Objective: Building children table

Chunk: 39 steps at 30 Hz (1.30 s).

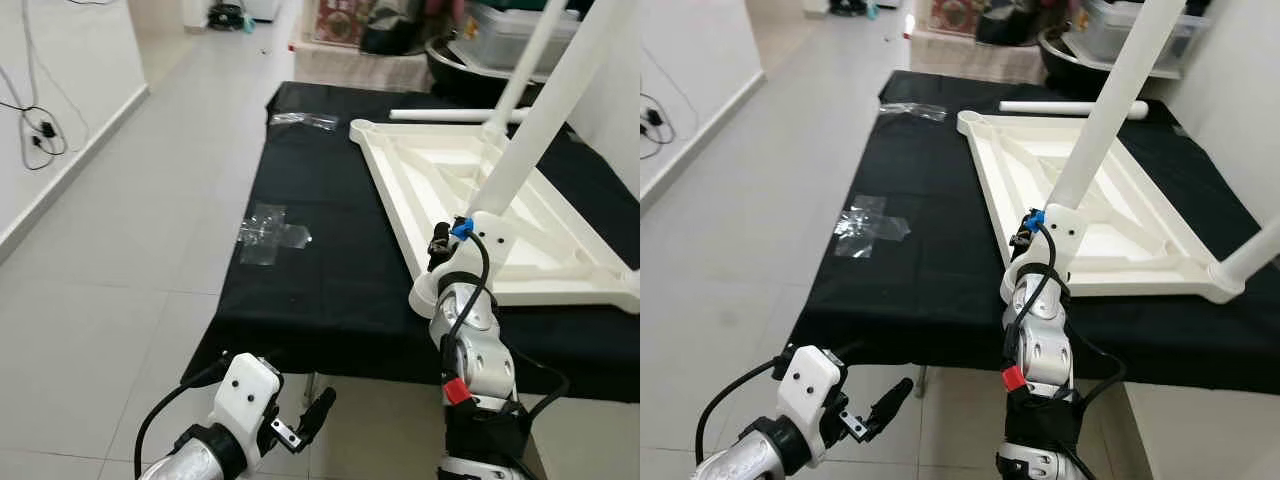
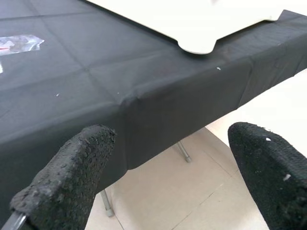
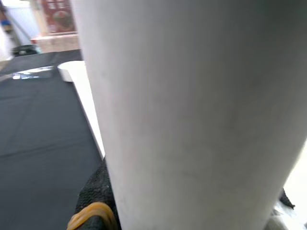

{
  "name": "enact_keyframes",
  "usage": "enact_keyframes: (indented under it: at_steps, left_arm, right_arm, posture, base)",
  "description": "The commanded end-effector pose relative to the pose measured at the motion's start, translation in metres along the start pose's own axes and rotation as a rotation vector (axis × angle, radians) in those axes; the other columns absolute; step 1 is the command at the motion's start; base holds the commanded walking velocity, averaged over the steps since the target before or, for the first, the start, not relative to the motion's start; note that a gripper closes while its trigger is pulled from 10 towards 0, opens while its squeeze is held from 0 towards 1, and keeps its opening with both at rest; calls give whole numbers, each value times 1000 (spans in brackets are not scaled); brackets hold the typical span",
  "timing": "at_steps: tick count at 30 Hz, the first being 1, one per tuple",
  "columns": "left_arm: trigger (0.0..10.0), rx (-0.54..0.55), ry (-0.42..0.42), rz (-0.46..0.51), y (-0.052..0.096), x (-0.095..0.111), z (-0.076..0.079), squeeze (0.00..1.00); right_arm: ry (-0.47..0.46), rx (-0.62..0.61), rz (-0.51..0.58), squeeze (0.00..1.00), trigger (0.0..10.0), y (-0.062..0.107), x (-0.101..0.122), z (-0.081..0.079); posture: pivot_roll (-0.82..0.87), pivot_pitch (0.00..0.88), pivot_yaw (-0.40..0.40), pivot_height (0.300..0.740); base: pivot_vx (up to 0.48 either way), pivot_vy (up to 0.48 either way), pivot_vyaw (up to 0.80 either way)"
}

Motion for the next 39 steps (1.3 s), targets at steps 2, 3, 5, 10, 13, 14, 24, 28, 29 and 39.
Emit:
enact_keyframes:
  at_steps: [2, 3, 5, 10, 13, 14, 24, 28, 29, 39]
  left_arm:
    - [10000, -8, 15, -27, 1, -6, 2, 0]
    - [10000, -8, 15, -27, 1, -6, 2, 0]
    - [10000, -6, 17, -26, 1, -6, 1, 0]
    - [10000, -7, 19, -24, 1, -5, 1, 0]
    - [10000, -8, 20, -23, 1, -5, 2, 0]
    - [10000, -8, 20, -23, 1, -5, 2, 0]
    - [10000, -8, 15, -24, 0, -5, 2, 0]
    - [10000, -7, 14, -22, 0, -5, 1, 0]
    - [10000, -7, 14, -22, 0, -5, 1, 0]
    - [10000, -6, 13, -23, 1, -4, 2, 0]
  right_arm:
    - [-51, 44, -24, 0, 10000, 8, -7, -22]
    - [-56, 89, -11, 0, 10000, 10, -6, -29]
    - [-60, 180, 16, 1000, 10000, 12, -1, -40]
    - [-51, 169, 77, 0, 10000, 0, 12, -26]
    - [-64, 213, 97, 0, 10000, -7, 16, -23]
    - [-50, 259, 118, 0, 10000, -14, 21, -18]
    - [-164, 1076, -135, 0, 10000, -3, 18, -32]
    - [-84, 1423, -258, 0, 10000, 30, 7, -36]
    - [-84, 1423, -258, 0, 10000, 30, 7, -36]
    - [132, 1392, -234, 0, 0, 16, -19, -56]
  posture:
    - [136, 89, -119, 740]
    - [136, 89, -119, 740]
    - [132, 89, -120, 740]
    - [126, 94, -117, 740]
    - [126, 92, -119, 740]
    - [128, 93, -119, 740]
    - [133, 89, -121, 740]
    - [136, 91, -122, 740]
    - [136, 91, -122, 740]
    - [142, 97, -124, 740]
  base:
    - [0, 0, 0]
    - [0, 0, 0]
    - [0, 0, 0]
    - [0, 0, 0]
    - [0, 0, 0]
    - [0, 0, 0]
    - [0, 0, 0]
    - [0, 0, 0]
    - [0, 0, 0]
    - [0, 0, 0]
Point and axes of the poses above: a point about 5 cm out from each wrist's last joint towards the gripper, its own y axis pointing back from the gripper into the wrist, its own x axis along the axis of the wrist's last joint, z = x × y, the point moved 2 cm from there along -y, pointing out of the wrist towards the gripper, and after that the axes turned 3 degrees about -y, right-handed, at the moved point
